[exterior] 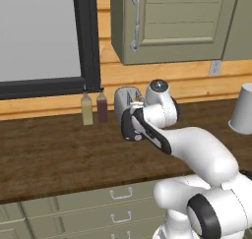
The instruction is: Start the toaster. Once the lever pops up, take the bread to the plate on the dining counter.
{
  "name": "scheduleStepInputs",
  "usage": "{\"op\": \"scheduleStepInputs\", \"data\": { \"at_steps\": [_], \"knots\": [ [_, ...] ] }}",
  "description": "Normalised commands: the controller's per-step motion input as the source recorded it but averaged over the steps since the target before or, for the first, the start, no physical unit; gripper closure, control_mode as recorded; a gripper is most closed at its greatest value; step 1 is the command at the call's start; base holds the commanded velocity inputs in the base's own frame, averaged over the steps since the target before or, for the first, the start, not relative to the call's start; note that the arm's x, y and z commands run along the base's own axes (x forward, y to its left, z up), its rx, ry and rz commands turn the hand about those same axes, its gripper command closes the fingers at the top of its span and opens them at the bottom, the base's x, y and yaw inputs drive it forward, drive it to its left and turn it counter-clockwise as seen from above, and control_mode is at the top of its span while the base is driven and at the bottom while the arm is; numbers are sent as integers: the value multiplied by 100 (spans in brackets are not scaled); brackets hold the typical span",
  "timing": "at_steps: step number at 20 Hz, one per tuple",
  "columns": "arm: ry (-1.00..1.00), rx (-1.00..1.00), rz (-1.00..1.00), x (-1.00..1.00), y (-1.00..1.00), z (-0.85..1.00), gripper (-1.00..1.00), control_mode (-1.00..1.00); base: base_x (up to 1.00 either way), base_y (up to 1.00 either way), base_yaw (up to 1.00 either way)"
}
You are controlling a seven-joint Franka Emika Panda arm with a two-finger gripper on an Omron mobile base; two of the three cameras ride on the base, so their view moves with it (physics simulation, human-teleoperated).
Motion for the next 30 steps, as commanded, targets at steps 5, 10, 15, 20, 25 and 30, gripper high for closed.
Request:
{"op": "scheduleStepInputs", "data": {
  "at_steps": [5,10,15,20,25,30],
  "knots": [
    [-3,22,7,-42,-49,51,100,-100,0,0,0],
    [-6,27,13,-29,-28,44,100,-100,0,0,0],
    [-1,26,11,-9,-3,19,100,-100,0,0,0],
    [-7,14,6,-1,1,0,100,-100,0,0,0],
    [-3,0,0,0,1,0,100,-100,0,0,0],
    [0,0,0,0,-3,0,100,-100,0,0,0]
  ]
}}
